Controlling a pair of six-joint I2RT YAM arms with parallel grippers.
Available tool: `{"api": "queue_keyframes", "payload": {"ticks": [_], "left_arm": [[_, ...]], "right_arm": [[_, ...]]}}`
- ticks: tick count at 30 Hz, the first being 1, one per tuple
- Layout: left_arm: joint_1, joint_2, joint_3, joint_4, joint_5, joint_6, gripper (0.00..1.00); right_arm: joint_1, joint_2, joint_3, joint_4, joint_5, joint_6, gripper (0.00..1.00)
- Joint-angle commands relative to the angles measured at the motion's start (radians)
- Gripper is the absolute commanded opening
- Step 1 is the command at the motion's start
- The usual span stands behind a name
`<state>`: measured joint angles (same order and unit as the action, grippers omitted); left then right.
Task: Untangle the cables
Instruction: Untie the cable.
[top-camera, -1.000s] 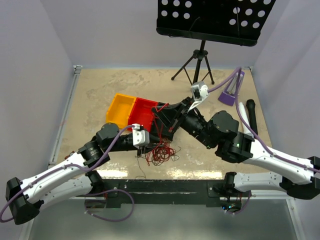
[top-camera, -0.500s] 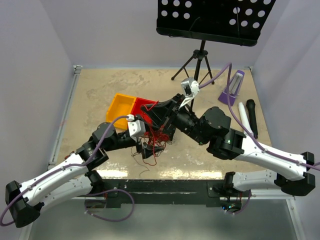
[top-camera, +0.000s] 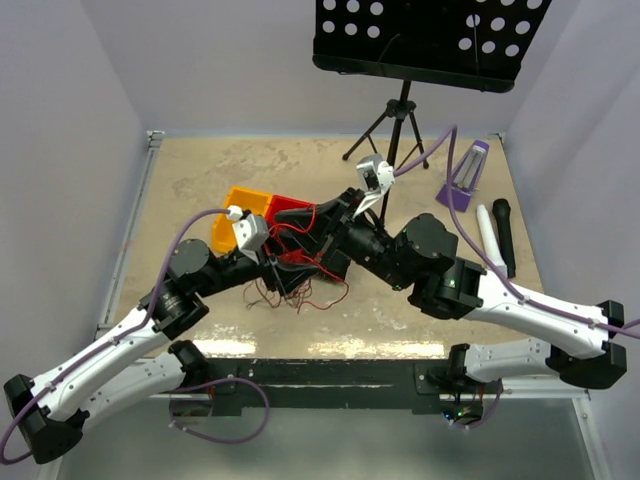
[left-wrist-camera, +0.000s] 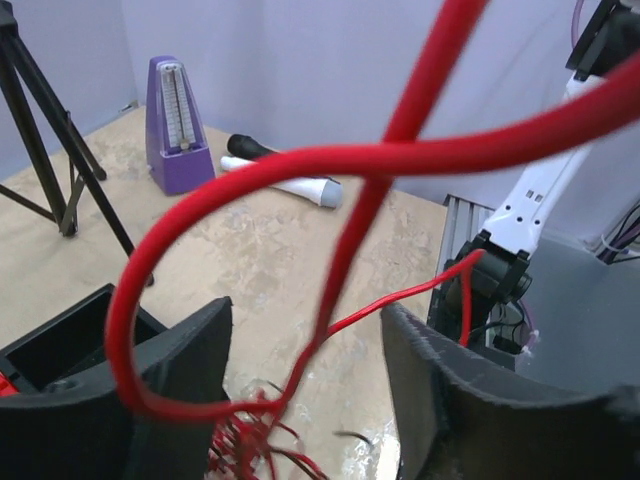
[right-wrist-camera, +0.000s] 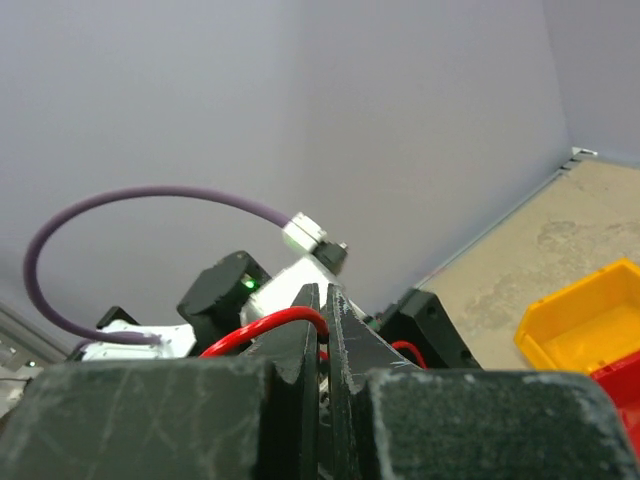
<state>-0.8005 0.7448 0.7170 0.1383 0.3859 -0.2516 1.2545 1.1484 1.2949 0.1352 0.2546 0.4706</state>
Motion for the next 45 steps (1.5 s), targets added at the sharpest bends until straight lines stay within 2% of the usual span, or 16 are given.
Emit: {"api": "queue_keyframes", "payload": {"ticks": [1, 3, 5, 8, 15, 27, 45], "left_arm": [[0.003, 0.005, -0.039, 0.073, 0.027, 0.011, 0.57], [0.003, 0.005, -0.051, 0.075, 0.03, 0.037, 0.45], [0.003, 0.007, -0.068, 0.078, 0.033, 0.052, 0.24], [0.001, 0.002, -0.09, 0.07, 0.045, 0.064, 0.11], [0.003, -0.005, -0.105, 0.055, 0.082, 0.08, 0.13], [0.003, -0.021, -0.18, 0.041, 0.145, 0.169, 0.13], [0.001, -0.039, -0.3, 0.011, 0.202, 0.313, 0.13]], "right_arm": [[0.013, 0.008, 0.075, 0.081, -0.041, 0.016, 0.0], [0.016, 0.011, 0.089, 0.084, -0.044, 0.014, 0.0], [0.017, 0.014, 0.101, 0.089, -0.043, 0.011, 0.0], [0.017, 0.013, 0.124, 0.08, -0.028, -0.001, 0.0], [0.017, -0.009, 0.185, 0.061, 0.049, -0.061, 0.0], [0.017, -0.013, 0.375, -0.029, 0.182, -0.216, 0.0], [0.017, 0.001, 0.678, -0.075, 0.337, -0.415, 0.0]]}}
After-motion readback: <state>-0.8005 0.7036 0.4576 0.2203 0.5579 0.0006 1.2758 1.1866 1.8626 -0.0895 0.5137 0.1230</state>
